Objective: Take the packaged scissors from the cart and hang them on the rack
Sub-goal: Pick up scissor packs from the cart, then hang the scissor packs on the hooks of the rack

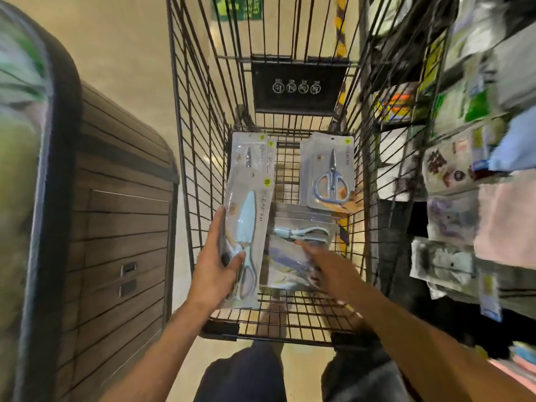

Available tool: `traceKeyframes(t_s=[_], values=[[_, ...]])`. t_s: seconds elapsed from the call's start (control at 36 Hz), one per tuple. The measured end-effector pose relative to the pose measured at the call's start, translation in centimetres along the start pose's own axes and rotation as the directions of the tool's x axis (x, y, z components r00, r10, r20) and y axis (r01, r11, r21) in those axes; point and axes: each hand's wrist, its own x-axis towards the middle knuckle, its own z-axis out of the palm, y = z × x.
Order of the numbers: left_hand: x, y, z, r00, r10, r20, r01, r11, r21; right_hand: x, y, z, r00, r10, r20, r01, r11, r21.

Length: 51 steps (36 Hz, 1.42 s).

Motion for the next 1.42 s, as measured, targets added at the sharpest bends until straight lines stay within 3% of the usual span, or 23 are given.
traceKeyframes(t_s=[0.17, 0.25, 0.39, 0.61, 0.72, 0.83, 0.94, 1.19, 1.31, 1.42], values=[[-2.2, 6.6, -2.6, 0.994, 0.108, -0.019, -0.108, 0.994, -0.012, -4.1, -2.5, -4.8, 0.973, 0.149, -0.179, -0.081, 0.937, 0.339], [-3.4, 9.1, -3.8, 0.981, 0.192, -0.021, -0.192, 0.981, -0.021, -6.6, -4.8, -7.7, 0.951, 0.164, -0.263, 0.011, 0.831, 0.556], [-5.0, 12.8, -5.6, 0.962, 0.272, -0.029, -0.273, 0.961, -0.036, -11.2, -7.0, -10.8, 0.92, 0.217, -0.328, 0.044, 0.771, 0.635], [-8.9, 17.0, -7.5, 0.938, 0.346, -0.026, -0.346, 0.937, -0.041, -18.9, -8.7, -11.9, 0.825, 0.202, -0.528, 0.249, 0.709, 0.659], [-11.3, 18.5, -7.8, 0.916, 0.399, -0.043, -0.401, 0.915, -0.053, -22.6, -9.9, -11.9, 0.734, 0.166, -0.659, 0.398, 0.68, 0.615], [-13.6, 19.4, -7.3, 0.895, 0.446, -0.03, -0.447, 0.892, -0.07, -26.4, -10.2, -11.3, 0.667, 0.18, -0.723, 0.477, 0.642, 0.6], [-16.5, 20.2, -6.1, 0.873, 0.488, 0.002, -0.486, 0.87, -0.076, -30.4, -9.5, -10.0, 0.584, 0.165, -0.795, 0.523, 0.672, 0.524], [-24.6, 21.6, -2.2, 0.804, 0.575, 0.149, -0.561, 0.818, -0.129, -40.2, -7.7, -3.8, 0.44, 0.234, -0.867, 0.622, 0.616, 0.482], [-28.5, 21.8, -1.0, 0.748, 0.631, 0.206, -0.628, 0.773, -0.09, -43.4, -8.0, -0.8, 0.349, 0.292, -0.89, 0.649, 0.61, 0.455], [-31.1, 21.9, 0.0, 0.717, 0.643, 0.271, -0.642, 0.759, -0.103, -46.5, -9.4, 2.6, 0.193, 0.397, -0.897, 0.673, 0.611, 0.415]])
